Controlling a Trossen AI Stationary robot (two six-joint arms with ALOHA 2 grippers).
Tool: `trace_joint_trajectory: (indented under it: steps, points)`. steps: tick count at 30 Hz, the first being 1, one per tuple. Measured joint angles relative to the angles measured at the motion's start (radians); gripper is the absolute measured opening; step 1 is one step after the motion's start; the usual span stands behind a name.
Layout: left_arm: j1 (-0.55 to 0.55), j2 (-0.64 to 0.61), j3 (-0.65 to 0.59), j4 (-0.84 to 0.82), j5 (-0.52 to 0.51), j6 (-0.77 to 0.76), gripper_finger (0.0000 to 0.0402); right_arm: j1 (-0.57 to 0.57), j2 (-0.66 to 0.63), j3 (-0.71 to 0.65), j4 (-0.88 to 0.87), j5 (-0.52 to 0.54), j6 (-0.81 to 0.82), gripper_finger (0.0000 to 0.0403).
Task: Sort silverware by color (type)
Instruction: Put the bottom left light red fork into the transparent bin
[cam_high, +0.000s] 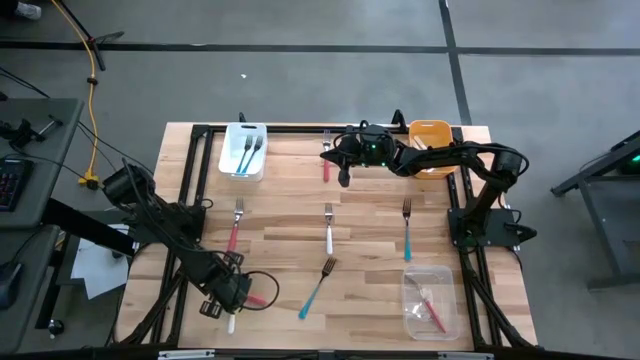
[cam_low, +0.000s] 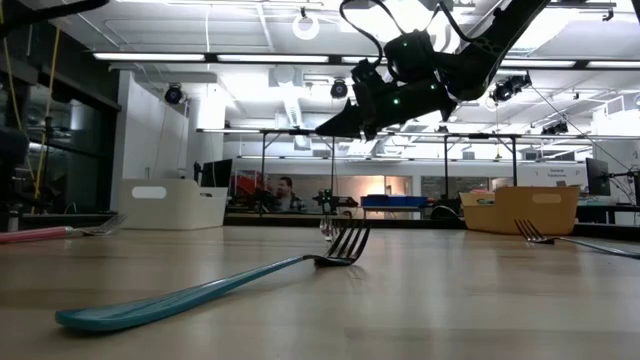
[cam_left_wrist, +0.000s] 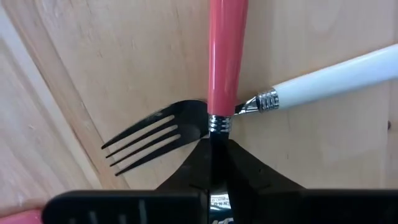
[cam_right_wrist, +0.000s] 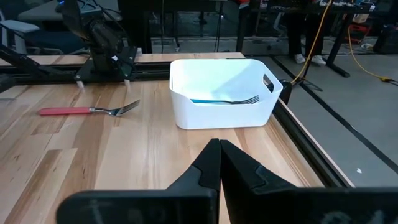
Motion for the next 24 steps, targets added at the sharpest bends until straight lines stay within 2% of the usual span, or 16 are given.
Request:
trace_joint_trajectory:
  steps: [5,10,14,19,24]
  points:
    - [0.0,-0.05,0.0,-0.001,-0.07,-0.022,0.0013,0.005,0.0,0.0,-0.01,0.006,0.0,0.0]
    - [0.0,-0.14,-0.004,0.009,-0.238,-0.061,0.0013,0.042,-0.004,0.0,-0.016,0.069,-0.038,0.0]
    - [0.016,-0.231,-0.056,0.102,-0.344,-0.069,0.0013,0.088,-0.036,0.0,-0.056,0.135,-0.091,0.0]
    - [0.092,-0.338,-0.14,0.244,-0.29,-0.07,0.0013,0.194,-0.076,0.0,-0.138,0.268,-0.181,0.0]
    - [0.232,-0.411,-0.187,0.347,-0.118,-0.111,0.0013,0.341,-0.08,0.0,-0.199,0.392,-0.242,0.0013]
